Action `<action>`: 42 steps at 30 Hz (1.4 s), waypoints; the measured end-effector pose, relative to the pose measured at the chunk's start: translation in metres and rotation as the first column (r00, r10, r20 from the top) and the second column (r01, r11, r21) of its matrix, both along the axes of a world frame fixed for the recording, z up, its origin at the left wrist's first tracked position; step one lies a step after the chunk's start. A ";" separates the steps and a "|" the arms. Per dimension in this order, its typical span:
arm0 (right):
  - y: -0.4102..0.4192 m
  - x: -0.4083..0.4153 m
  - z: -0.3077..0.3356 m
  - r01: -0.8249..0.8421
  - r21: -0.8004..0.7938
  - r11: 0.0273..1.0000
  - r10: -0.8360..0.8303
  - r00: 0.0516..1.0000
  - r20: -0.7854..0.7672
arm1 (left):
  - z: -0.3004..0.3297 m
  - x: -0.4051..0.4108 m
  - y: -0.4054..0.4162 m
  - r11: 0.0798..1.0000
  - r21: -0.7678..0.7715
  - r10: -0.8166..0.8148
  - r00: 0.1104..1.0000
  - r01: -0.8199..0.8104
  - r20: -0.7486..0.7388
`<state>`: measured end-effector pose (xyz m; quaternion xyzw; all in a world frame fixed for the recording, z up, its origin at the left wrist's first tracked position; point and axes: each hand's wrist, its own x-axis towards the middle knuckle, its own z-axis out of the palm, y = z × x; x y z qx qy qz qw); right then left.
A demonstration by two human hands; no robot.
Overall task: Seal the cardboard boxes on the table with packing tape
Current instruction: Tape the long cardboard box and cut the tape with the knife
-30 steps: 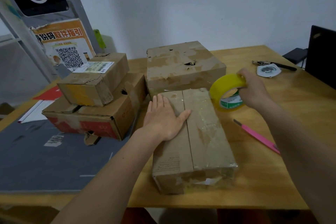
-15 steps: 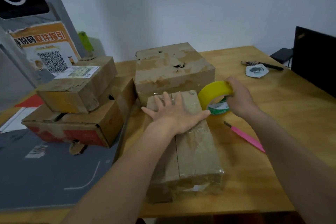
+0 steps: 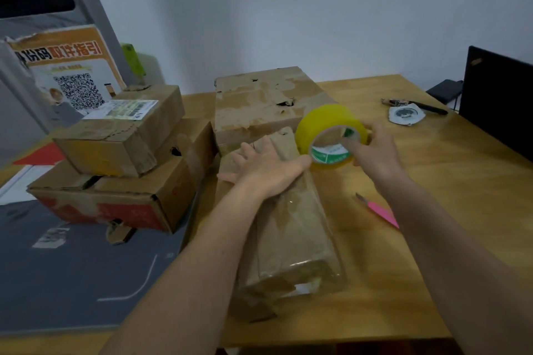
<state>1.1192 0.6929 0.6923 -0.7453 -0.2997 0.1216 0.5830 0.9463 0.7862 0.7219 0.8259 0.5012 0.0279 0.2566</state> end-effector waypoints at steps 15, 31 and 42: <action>0.056 -0.073 0.062 -0.215 0.282 0.935 0.310 0.883 -0.352 | -0.003 -0.034 0.016 0.866 -0.474 0.241 0.698 0.160 0.675; 0.059 -0.087 0.073 -0.155 0.226 0.962 0.242 0.865 -0.440 | -0.009 -0.052 0.038 0.813 -0.503 0.291 0.543 0.294 0.788; 0.042 -0.054 0.082 -0.164 0.147 0.975 0.205 0.919 -0.337 | -0.014 -0.054 0.039 0.833 -0.447 0.247 0.504 0.326 0.828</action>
